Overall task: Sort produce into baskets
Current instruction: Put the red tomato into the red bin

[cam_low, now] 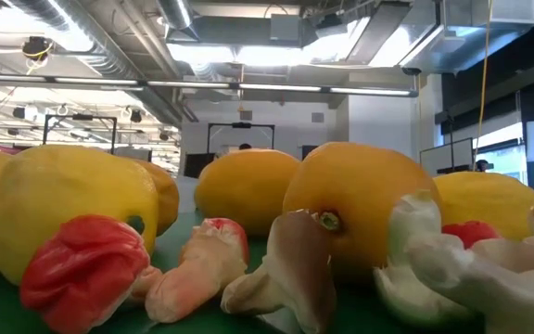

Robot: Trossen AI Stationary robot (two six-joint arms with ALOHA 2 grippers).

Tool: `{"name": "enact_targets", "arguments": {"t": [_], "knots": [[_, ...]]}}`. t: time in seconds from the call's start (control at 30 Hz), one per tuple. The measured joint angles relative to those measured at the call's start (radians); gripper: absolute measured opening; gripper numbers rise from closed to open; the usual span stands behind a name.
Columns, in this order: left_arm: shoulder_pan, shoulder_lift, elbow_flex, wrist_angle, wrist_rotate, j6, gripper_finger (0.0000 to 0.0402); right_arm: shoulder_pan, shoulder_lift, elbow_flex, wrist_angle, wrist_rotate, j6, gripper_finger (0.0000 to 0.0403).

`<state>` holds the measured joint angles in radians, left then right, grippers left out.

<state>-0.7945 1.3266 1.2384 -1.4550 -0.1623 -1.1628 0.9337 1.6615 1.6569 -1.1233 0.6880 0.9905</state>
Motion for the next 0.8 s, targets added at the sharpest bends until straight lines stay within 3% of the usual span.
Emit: {"name": "enact_targets", "arguments": {"t": [0.33, 0.5, 0.8], "knots": [[-0.077, 0.000, -0.138, 0.042, 0.025, -0.165, 0.0290, 0.000, 0.000, 0.000, 0.005, 0.000, 0.000, 0.0221], [-0.071, 0.000, -0.184, 0.149, 0.080, -0.171, 0.0290, 0.000, 0.000, 0.000, 0.005, 0.000, 0.000, 0.0221], [-0.071, 0.001, -0.217, 0.160, 0.081, -0.218, 0.0290, 0.000, 0.000, 0.000, 0.005, 0.000, -0.001, 0.0221]]}}
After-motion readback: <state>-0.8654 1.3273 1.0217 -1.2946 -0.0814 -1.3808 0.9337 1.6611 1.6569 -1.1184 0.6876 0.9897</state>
